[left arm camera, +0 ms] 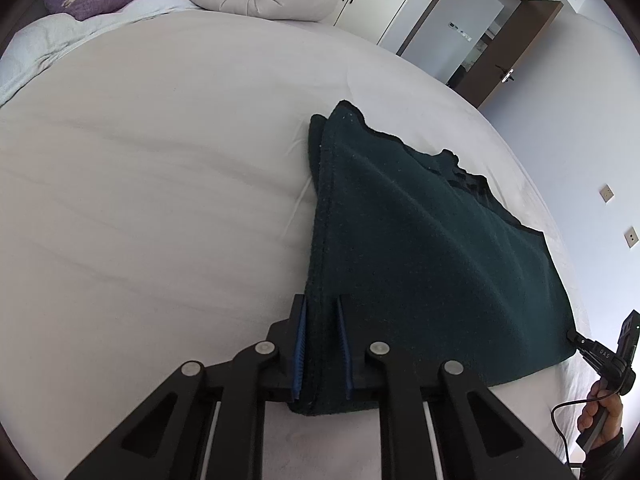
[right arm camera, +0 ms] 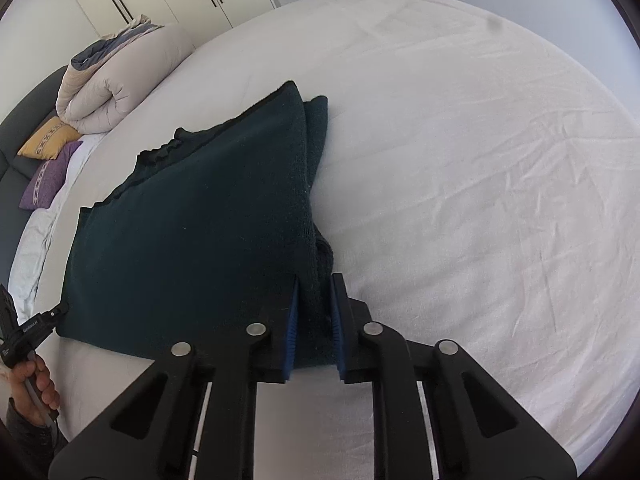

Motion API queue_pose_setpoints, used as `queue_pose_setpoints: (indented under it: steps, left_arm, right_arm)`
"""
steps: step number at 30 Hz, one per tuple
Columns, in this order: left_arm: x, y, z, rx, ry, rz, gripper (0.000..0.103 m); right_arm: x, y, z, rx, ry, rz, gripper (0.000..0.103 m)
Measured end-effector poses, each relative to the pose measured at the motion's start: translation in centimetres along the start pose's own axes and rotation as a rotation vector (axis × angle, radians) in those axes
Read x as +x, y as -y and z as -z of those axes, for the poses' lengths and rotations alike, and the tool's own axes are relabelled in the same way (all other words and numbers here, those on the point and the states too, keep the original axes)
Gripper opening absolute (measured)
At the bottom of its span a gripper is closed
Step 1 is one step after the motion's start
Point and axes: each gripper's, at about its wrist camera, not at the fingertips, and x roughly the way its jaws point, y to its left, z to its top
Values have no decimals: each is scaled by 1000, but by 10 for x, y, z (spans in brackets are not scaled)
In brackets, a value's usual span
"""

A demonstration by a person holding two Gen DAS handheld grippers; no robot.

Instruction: Fold small clothes

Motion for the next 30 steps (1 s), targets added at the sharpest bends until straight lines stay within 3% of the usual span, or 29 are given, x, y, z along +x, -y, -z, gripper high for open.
queue_pose_setpoints:
  steps: [6,15,30]
  left_arm:
    - [-1,2,0,3,0,1,11]
    - [-3,-1,5,14,3,5,9]
    - [-2,-11,10,-3,8,30,8]
  right_arm:
    - [-14,-4,5,-3,30,-14,9]
    - [-18,31,24,178,4,-109,8]
    - [-24,35,41,197,23,-100,5]
